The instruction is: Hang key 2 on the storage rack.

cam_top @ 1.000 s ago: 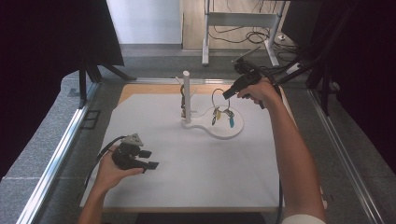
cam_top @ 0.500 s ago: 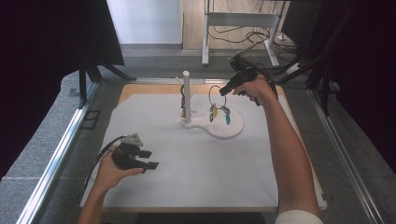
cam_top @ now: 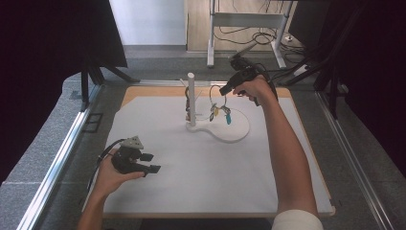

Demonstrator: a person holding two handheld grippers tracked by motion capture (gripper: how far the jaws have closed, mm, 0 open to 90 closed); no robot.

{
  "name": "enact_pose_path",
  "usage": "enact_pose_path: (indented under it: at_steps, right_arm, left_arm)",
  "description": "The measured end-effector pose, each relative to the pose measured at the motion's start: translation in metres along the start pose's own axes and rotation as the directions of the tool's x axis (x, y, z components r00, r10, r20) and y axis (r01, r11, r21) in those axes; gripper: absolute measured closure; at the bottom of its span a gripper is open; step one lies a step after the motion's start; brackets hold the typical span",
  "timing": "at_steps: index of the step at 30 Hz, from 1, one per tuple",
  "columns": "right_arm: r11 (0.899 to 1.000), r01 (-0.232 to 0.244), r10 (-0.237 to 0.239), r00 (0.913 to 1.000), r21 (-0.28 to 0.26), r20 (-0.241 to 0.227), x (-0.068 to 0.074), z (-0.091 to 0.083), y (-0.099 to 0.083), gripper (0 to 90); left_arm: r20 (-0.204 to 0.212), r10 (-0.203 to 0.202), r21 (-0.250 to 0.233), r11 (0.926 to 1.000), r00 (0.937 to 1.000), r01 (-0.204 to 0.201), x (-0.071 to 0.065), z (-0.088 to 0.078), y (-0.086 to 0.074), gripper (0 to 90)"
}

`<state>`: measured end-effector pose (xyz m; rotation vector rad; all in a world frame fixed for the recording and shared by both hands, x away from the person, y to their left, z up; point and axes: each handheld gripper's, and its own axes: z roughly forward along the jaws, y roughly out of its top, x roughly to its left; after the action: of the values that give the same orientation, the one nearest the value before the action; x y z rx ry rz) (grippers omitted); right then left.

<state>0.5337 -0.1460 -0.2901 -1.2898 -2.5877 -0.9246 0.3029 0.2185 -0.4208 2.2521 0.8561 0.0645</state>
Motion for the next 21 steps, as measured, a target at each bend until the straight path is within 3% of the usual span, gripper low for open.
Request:
enact_pose_path:
  at_steps: [21]
  right_arm:
    - [1.0,0.018,-0.018,0.9998,0.015,0.007,0.009,0.017,0.013,87.5]
  left_arm:
    - [0.005,-0.003,-0.025,0.9997,1.0,0.003,0.002,-0.008,-0.001,42.0]
